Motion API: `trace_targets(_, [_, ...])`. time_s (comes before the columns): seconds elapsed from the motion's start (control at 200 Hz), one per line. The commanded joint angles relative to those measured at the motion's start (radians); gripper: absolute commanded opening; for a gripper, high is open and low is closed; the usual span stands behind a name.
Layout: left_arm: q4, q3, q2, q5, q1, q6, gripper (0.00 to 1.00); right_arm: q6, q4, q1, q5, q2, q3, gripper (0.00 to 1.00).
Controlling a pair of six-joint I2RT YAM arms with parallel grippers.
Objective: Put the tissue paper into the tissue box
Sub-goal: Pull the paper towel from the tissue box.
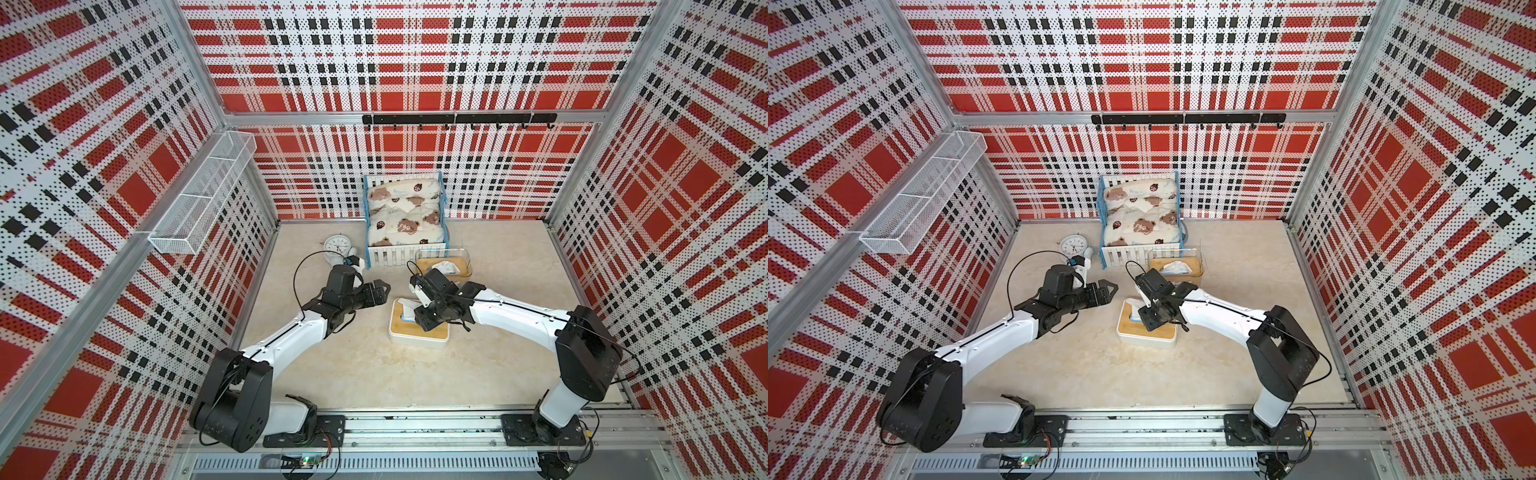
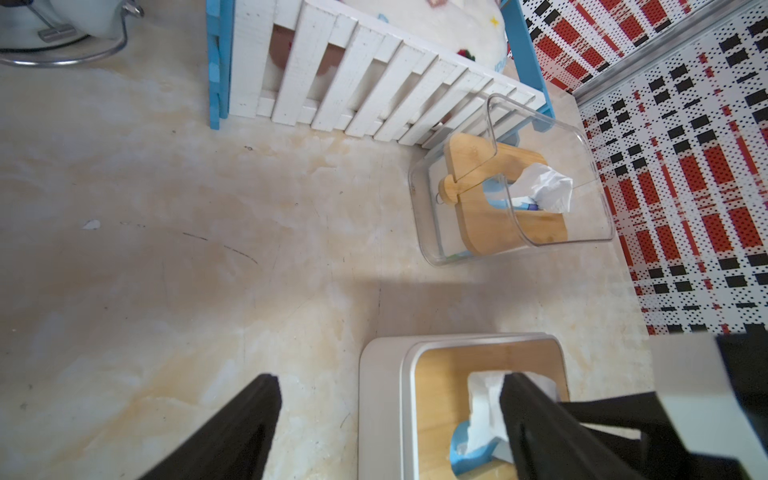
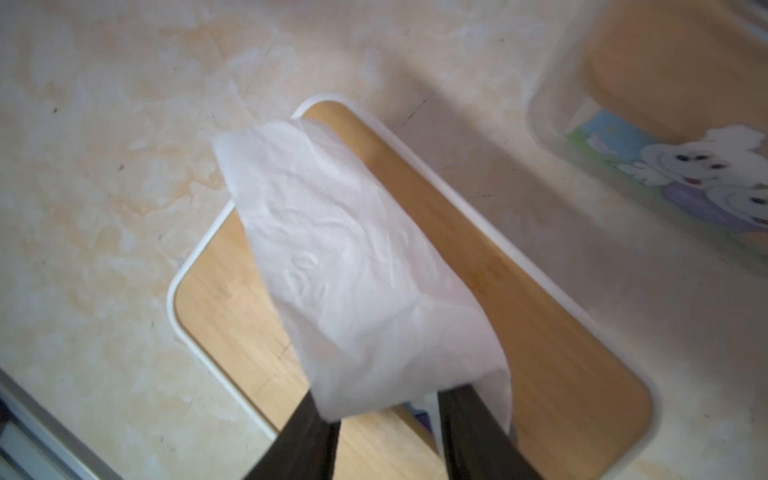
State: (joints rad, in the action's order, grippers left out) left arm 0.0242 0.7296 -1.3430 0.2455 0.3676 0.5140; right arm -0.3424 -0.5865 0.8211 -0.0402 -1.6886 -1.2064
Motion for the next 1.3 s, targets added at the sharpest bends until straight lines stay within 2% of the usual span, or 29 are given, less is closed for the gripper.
trace_targets(0.0, [-0.009,0.006,0.024,-0.010,0.008,-0.017,0.89,-0.095,-0.020,0.007,-0.159,0.008,-0.034,0.42])
trace_targets(0.225, [-0.010,0.012,0.019,-0.005,0.008,-0.017,0.89,-0.121,-0.098,0.007,-0.324,0.023,-0.070,0.32])
trace_targets(0.326, [-0.009,0.017,0.020,0.001,0.007,-0.018,0.89,-0.090,-0.124,0.007,-0.336,0.044,-0.088,0.32])
trace_targets(0.506, [-0.009,0.005,0.030,-0.010,0.008,-0.019,0.89,-0.015,-0.135,0.003,-0.254,0.124,-0.073,0.40])
trace_targets(0.601, [-0.007,0.009,0.032,-0.012,0.008,-0.019,0.89,0.031,-0.143,0.003,-0.171,0.146,-0.073,0.45])
trace_targets(0.706, [-0.011,0.010,0.026,-0.012,0.009,-0.016,0.89,0.066,-0.100,0.003,-0.013,0.167,-0.044,0.50])
trace_targets(0.802, [-0.012,0.013,0.019,-0.008,0.010,-0.013,0.89,0.062,-0.070,0.003,0.035,0.154,-0.032,0.58])
trace_targets(0.947, [0.000,0.021,0.023,-0.008,0.011,-0.018,0.89,0.061,-0.074,0.003,-0.045,0.107,-0.040,0.63])
trace_targets(1.132, [0.005,0.010,0.033,-0.021,0.014,-0.016,0.89,0.030,-0.124,-0.020,-0.210,0.026,-0.070,0.59])
trace_targets(1.293, [0.004,-0.004,0.030,-0.031,0.023,-0.012,0.89,0.022,-0.090,-0.086,-0.171,0.043,-0.029,0.52])
